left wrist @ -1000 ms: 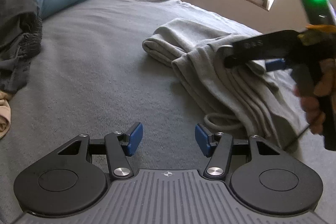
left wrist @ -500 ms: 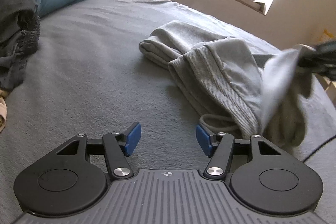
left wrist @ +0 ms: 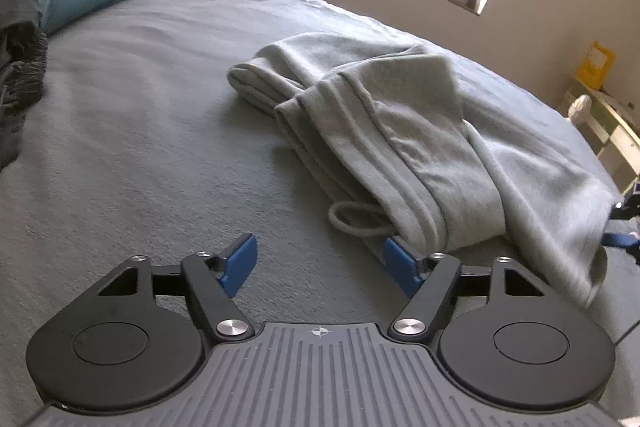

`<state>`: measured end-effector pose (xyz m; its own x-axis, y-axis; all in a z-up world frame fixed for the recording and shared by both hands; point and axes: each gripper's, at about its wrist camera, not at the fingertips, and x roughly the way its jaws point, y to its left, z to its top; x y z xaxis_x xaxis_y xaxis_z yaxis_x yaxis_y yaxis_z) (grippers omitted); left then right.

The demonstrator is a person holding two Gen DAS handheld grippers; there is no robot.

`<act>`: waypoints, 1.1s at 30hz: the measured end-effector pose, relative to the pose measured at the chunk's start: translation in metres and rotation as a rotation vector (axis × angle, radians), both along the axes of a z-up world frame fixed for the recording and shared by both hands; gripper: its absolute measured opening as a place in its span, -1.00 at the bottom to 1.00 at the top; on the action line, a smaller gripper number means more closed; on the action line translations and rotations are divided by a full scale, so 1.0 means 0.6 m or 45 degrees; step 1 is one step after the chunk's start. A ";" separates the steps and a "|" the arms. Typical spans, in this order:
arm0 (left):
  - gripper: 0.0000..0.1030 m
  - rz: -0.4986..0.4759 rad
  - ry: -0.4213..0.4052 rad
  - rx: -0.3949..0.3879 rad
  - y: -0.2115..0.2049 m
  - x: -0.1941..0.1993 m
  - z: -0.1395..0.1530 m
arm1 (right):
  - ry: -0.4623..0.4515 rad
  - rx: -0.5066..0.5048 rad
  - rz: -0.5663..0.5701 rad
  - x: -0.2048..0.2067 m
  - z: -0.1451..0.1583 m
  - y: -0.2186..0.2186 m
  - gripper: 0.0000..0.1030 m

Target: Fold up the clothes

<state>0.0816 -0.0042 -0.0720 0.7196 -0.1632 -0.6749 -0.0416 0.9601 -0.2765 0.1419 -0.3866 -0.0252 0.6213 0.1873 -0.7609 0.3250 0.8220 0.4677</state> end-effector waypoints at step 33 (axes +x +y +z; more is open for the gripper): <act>0.55 0.247 0.072 0.062 0.060 -0.002 -0.009 | -0.253 -0.621 1.120 -0.072 0.014 0.447 0.84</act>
<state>0.0804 0.0318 -0.0775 0.6950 0.0087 -0.7190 -0.2415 0.9446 -0.2221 0.0990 -0.1187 -0.0168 0.5366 0.3353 -0.7743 -0.5319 0.8468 -0.0019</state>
